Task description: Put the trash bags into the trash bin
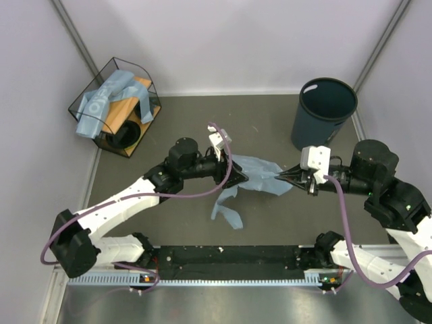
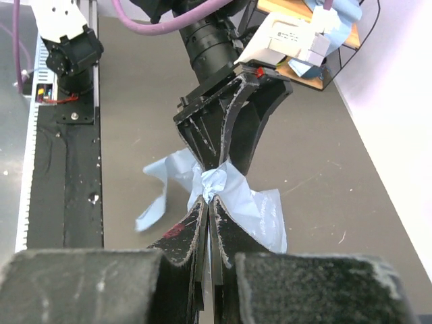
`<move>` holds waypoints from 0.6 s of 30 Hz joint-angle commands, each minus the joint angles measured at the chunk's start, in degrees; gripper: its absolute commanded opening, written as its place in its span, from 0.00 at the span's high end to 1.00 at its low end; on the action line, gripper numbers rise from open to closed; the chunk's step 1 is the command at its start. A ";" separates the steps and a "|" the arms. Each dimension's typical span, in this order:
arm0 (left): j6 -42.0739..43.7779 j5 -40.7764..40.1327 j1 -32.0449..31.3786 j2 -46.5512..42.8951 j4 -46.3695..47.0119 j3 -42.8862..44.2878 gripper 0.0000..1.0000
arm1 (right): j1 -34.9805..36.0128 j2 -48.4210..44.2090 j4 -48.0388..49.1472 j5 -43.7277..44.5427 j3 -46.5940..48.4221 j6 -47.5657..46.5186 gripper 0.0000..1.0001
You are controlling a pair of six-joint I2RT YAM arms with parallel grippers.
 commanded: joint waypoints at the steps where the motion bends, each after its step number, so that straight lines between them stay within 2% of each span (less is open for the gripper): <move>1: 7.65 -2.38 2.52 0.09 -9.81 -0.01 0.39 | 0.76 -2.49 11.71 -2.50 1.40 6.28 1.00; 5: 4.49 0.63 1.03 0.79 -6.47 5.43 0.31 | 0.85 -1.61 12.51 -4.43 1.13 8.13 1.00; 13: 5.01 -2.36 -2.05 3.08 -5.33 13.53 0.31 | 0.85 -0.38 12.51 -4.96 1.22 10.32 1.00; 18: 7.20 0.37 -3.28 1.42 -5.33 15.02 0.27 | 0.85 -0.11 11.45 -3.65 1.31 11.46 1.00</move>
